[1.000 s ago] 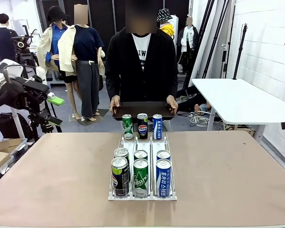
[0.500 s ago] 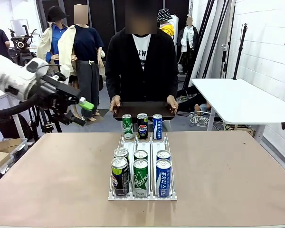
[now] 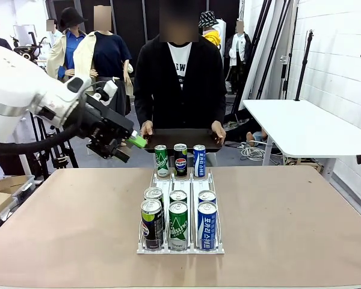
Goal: Retrieve and hand over the desired beverage to the person.
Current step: Pick up a can of the same type that the person held from the Automatic Can Dispenser.
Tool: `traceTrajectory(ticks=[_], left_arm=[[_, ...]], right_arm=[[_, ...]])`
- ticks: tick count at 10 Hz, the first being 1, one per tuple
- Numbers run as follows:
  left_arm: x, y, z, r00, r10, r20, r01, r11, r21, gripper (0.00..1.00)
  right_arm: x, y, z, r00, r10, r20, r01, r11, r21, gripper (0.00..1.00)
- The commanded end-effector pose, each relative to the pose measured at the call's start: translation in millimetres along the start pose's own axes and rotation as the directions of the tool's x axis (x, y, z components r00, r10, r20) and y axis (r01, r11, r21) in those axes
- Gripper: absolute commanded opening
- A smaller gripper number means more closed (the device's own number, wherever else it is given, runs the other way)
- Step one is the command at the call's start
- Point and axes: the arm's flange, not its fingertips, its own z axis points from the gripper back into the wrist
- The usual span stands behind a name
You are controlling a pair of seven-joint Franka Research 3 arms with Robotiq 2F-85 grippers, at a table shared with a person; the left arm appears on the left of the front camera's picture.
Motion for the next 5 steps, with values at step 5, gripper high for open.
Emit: traceTrajectory(ticks=[5], left_arm=[[-16, -43, -65, 0.999, -0.04, -0.018, 0.042, 0.979, 0.2, 1.0]], right_arm=[[1, 0, 0, 1.0, 0.0, 0.015, 0.0, 1.0, 0.007, 1.0]])
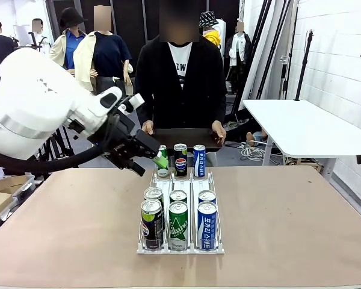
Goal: Retrieve and hand over the desired beverage to the person.
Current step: Pick up a can of the same type that the person held from the Automatic Can Dispenser.
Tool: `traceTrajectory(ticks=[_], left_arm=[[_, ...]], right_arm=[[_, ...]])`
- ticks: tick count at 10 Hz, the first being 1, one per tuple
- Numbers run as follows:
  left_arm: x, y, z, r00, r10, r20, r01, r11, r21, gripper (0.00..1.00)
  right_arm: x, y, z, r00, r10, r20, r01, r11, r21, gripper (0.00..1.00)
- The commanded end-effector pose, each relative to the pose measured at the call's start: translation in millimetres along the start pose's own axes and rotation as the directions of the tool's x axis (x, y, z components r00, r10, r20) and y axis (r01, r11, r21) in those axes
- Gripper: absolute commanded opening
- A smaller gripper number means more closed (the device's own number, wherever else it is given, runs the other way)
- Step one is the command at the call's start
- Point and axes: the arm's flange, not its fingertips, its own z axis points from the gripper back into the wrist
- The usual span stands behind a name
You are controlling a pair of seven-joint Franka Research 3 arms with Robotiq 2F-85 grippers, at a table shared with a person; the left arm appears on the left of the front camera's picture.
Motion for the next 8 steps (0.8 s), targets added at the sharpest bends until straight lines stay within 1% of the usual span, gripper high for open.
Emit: traceTrajectory(ticks=[1, 2, 5, 8], left_arm=[[-3, -17, -15, 1.0, 0.0, 0.005, -0.001, 0.998, 0.07, 1.0], [-6, -28, -21, 1.0, -0.014, 0.008, 0.013, 0.995, 0.099, 1.0], [-1, -53, -49, 1.0, -0.008, -0.018, 0.012, 0.97, 0.242, 1.0], [15, -75, -73, 0.999, -0.016, -0.029, 0.025, 0.936, 0.351, 1.0]], right_arm=[[1, 0, 0, 1.0, 0.0, 0.015, 0.0, 1.0, 0.007, 1.0], [1, 0, 0, 1.0, 0.0, 0.015, 0.0, 1.0, 0.007, 1.0], [1, 0, 0, 1.0, 0.0, 0.015, 0.0, 1.0, 0.007, 1.0], [1, 0, 0, 1.0, 0.0, 0.015, 0.0, 1.0, 0.007, 1.0]])
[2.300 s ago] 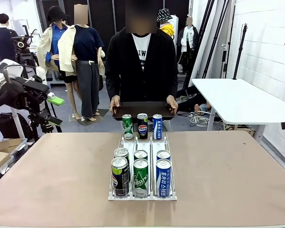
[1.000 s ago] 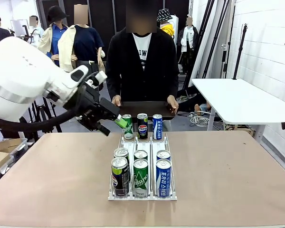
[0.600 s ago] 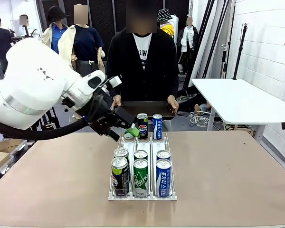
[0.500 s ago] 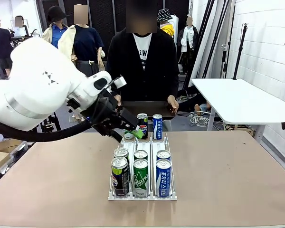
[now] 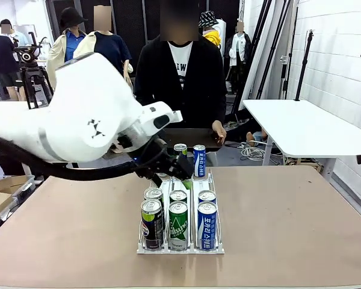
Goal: Retrieve and hand over the desired beverage to the person.
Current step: Pick up a can of the same type that the person held from the Automatic Can Dispenser.
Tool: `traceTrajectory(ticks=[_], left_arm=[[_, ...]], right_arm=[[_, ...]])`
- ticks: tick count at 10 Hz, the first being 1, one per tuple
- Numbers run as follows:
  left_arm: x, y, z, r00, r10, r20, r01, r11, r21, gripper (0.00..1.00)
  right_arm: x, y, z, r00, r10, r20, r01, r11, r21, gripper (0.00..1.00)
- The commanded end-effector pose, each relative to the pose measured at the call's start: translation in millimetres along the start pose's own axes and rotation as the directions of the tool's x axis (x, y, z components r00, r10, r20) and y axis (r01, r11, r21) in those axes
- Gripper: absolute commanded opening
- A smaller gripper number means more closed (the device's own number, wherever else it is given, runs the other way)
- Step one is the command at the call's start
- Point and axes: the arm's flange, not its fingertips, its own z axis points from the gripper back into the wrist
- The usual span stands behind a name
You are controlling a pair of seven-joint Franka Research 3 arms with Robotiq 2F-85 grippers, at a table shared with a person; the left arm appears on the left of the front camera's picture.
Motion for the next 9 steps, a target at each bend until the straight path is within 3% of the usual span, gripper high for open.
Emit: traceTrajectory(ticks=[1, 5, 9], left_arm=[[23, -23, -8, 1.0, 0.021, -0.013, -0.02, 0.997, 0.075, 1.0], [40, -48, -15, 0.983, 0.078, -0.168, -0.048, 0.983, 0.175, 1.0], [43, -52, -14, 0.954, 0.172, -0.244, -0.121, 0.97, 0.209, 1.0]], right_arm=[[1, 0, -1, 1.0, 0.0, 0.014, 0.0, 1.0, 0.007, 1.0], [1, 0, -1, 1.0, 0.0, 0.014, 0.0, 1.0, 0.007, 1.0], [1, 0, -1, 1.0, 0.0, 0.014, 0.0, 1.0, 0.007, 1.0]])
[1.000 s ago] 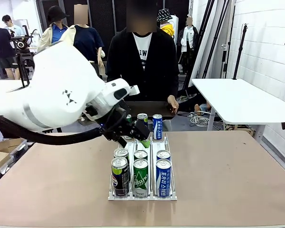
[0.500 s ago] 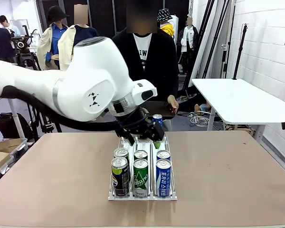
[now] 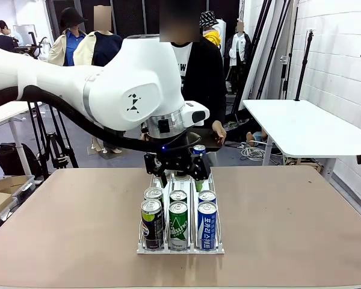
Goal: Retrieve and hand over the desired beverage to the person.
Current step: Pick up a can of the same type that the person held from the Automatic Can Dispenser.
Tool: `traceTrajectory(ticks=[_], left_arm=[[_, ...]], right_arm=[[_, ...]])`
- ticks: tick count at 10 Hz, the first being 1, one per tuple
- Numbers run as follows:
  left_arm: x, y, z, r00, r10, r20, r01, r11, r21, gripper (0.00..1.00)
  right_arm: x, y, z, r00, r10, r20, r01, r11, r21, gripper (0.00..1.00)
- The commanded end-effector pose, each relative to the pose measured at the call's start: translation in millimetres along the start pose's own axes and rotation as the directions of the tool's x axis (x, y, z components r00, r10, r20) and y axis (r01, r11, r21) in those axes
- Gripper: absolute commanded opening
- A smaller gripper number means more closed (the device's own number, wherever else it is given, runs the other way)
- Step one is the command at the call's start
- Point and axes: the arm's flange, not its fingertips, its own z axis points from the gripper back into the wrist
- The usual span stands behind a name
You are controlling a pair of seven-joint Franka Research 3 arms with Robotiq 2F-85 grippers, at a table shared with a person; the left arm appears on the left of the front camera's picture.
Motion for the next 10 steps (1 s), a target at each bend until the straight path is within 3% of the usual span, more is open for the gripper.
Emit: traceTrajectory(ticks=[1, 4, 5, 10], left_arm=[[4.2, -9.2, 2.3, 0.996, 0.07, -0.061, -0.071, 0.997, -0.013, 1.0], [1.9, -6.2, 0.4, 0.989, 0.098, -0.109, -0.101, 0.995, -0.021, 1.0], [2.4, -2.6, -3.1, 0.997, 0.051, -0.064, -0.051, 0.999, -0.004, 1.0], [2.4, -2.6, -3.1, 0.997, 0.051, -0.064, -0.051, 0.999, -0.004, 1.0]], right_arm=[[1.0, 0.0, -0.8, 1.0, 0.0, 0.014, -0.001, 1.0, 0.007, 1.0], [1.0, 0.0, -0.8, 1.0, 0.0, 0.014, -0.001, 1.0, 0.007, 1.0], [1.0, 0.0, -0.8, 1.0, 0.0, 0.014, -0.001, 1.0, 0.007, 1.0], [1.0, 0.0, -0.8, 1.0, 0.0, 0.014, -0.001, 1.0, 0.007, 1.0]])
